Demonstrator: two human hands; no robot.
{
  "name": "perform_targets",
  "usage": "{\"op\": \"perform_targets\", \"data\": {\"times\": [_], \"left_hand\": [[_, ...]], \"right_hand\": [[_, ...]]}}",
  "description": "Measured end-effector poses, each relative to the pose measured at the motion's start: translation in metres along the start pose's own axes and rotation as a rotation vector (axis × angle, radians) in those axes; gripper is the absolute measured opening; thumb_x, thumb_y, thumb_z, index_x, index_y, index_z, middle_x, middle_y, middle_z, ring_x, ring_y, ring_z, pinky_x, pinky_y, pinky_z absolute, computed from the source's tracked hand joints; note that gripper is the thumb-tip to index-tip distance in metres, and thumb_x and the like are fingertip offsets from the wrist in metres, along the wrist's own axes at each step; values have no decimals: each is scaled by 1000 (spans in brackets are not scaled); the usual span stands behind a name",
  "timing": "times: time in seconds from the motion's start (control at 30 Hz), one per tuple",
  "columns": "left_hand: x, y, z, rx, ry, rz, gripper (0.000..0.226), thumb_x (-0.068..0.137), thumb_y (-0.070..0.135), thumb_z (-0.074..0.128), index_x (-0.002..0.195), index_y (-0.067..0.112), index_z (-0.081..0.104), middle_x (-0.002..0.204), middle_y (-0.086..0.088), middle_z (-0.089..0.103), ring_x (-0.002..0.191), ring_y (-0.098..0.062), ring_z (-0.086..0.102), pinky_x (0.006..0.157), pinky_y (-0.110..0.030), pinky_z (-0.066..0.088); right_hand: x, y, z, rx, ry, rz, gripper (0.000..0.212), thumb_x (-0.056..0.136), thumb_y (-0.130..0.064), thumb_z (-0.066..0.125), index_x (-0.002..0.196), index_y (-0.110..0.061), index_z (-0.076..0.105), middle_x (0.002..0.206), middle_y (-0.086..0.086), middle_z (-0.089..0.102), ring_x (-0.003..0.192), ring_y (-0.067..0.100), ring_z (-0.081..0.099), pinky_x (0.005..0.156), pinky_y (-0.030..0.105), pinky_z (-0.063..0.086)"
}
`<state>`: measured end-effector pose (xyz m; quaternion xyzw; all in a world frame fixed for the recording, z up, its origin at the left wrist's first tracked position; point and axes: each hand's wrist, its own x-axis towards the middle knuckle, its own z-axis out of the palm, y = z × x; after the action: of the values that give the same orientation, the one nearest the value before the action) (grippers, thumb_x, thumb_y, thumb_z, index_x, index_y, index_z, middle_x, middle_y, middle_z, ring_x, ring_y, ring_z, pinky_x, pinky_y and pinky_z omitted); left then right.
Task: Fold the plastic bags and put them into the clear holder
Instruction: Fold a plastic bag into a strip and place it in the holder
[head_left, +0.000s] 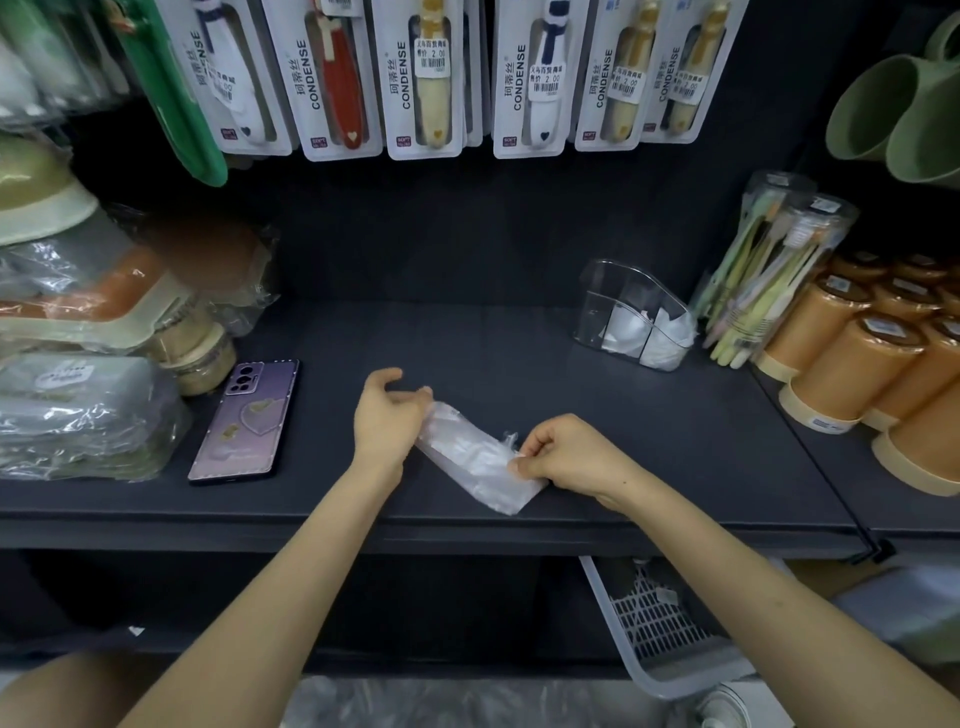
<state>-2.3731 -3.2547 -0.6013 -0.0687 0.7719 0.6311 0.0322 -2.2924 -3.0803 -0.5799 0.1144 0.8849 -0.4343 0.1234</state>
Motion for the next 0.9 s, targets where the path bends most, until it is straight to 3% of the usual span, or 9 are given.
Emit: {"op": "perform_targets", "data": {"times": [0.1,0.2,0.3,0.37,0.5,0.6,0.67,0.73,0.9], "left_hand": [[-4,-8,-11,432,54,526,32,91,10,56,123,8,59,106,-5,66,100,-22,60,89,-33,46],[-5,-29,-19,745,-182,967,40,93,25,41,121,9,66,124,-5,65,120,-24,57,106,-36,40],[-16,-38,-22,899,-479,881,61,96,51,21,141,20,47,148,6,40,141,-6,23,114,-21,14],[-18,-42,-21,953,-515,814,73,90,60,8,147,23,35,154,11,25,141,0,8,112,-14,2],[-24,-39,-15,1005,-475,787,80,84,55,-2,148,21,32,156,5,24,146,-10,14,112,-16,-1],[-30,-43,-13,1014,-431,765,79,86,52,-1,147,18,36,155,3,27,146,-15,20,112,-19,0],[-33,-44,-11,995,-389,784,74,90,49,6,143,15,44,151,-1,36,143,-19,30,114,-25,6],[-33,-43,-13,997,-389,764,78,86,52,1,145,17,40,153,3,32,144,-11,23,112,-18,2],[-32,-39,-18,955,-426,711,84,81,60,-3,147,24,35,154,10,29,139,3,9,109,-9,-1]], "right_hand": [[2,-2,0,-24,0,11,22,84,-14,70,64,-14,61,54,-9,50,50,1,43,51,14,34],[3,-2,1,-42,4,16,18,83,-14,70,67,-11,63,54,-7,49,47,1,41,49,14,32],[2,-3,1,-45,12,29,13,83,-13,70,71,-9,66,53,-8,49,45,0,41,49,15,32],[0,-4,-1,-26,12,33,11,84,-15,69,74,-12,65,54,-10,51,43,-1,44,48,16,36],[-10,3,3,-299,352,-97,23,90,-33,62,106,-18,67,95,-5,66,86,15,62,77,29,48],[-19,8,30,-533,631,-378,37,94,-35,48,116,-13,68,114,2,69,100,24,66,84,30,51],[-22,17,50,-675,550,-477,51,98,-39,32,116,-8,68,119,8,68,107,25,66,92,38,51],[-26,30,63,-772,426,-467,64,104,-39,11,122,-7,64,127,9,63,118,23,60,104,41,41],[-36,44,56,-823,237,-411,71,102,-49,0,142,-8,42,148,6,41,139,16,33,112,40,14]]}}
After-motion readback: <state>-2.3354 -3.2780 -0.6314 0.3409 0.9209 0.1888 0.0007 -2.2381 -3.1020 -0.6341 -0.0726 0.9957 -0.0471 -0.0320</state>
